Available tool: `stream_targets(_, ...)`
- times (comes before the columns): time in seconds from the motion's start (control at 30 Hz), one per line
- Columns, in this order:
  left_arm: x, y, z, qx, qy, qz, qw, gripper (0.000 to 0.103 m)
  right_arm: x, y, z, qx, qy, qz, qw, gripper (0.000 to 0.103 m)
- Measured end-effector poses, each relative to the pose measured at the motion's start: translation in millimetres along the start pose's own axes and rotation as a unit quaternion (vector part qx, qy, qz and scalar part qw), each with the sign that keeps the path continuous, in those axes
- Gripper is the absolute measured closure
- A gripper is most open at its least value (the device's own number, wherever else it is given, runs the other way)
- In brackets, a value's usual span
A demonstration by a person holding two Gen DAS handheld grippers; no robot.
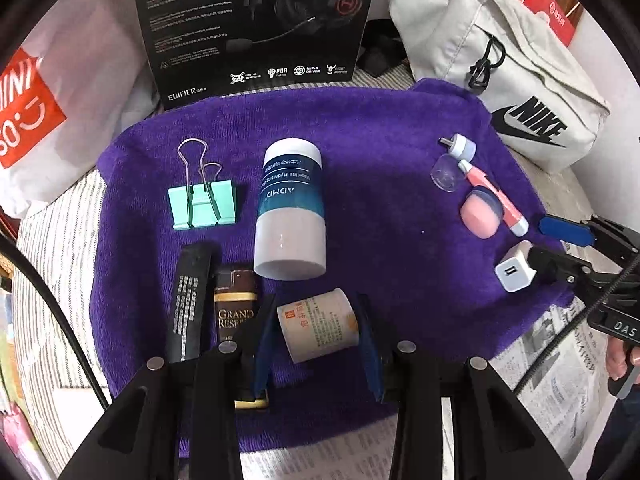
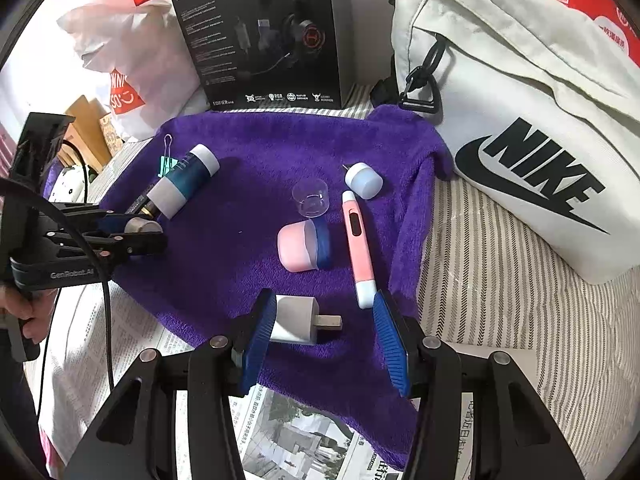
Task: Organize rigid objects
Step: 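Lower the cream jar onto the towel beside the AIMD jar and open the left gripper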
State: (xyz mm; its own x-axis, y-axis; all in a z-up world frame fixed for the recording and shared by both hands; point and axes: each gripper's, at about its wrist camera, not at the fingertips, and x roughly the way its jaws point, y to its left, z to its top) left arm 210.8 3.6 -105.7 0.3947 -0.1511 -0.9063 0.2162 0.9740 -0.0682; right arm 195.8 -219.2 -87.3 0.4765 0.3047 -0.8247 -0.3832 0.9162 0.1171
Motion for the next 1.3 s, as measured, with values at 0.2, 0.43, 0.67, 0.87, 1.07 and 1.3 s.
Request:
stream_targets(0.2,4.3,-4.5,5.1,0.024,-0.001,0.011,0.9996,0.067,3.8,0.6,0.6,-0.006,0.001,0.004,1.000,0.053)
stream_targets(0.43,4.8,-11.7,3.4,0.056,-0.006,0.028,0.9980,0.067,5.7,-3.5,2.3,-0.003,0.002,0.013,1.000,0.053)
stream_targets(0.67,1.7,-13.1,-1.4,0.059,0.003,0.030,0.9978,0.062,2.8,-0.9,-0.6,-0.007,0.003,0.011,1.000,0.053)
stream_targets(0.87,-8.0,-13.0,-11.8,0.043,0.007,0.024,0.9988,0.051,-5.4,-2.3,-1.4,0.000,0.003,0.011,1.000,0.049)
stream_targets(1.07,-36.8,-16.3,-20.9,0.041,-0.002,0.058,0.9975,0.032,-16.6,1.1,-6.7,0.022,0.008,0.016,1.000,0.045)
stream_targets(1.3,-85.3,-17.5,-44.3,0.016,-0.033,0.067,0.9971,0.007,-48.5,17.2,-11.5,0.021,-0.001,-0.020,1.000,0.012)
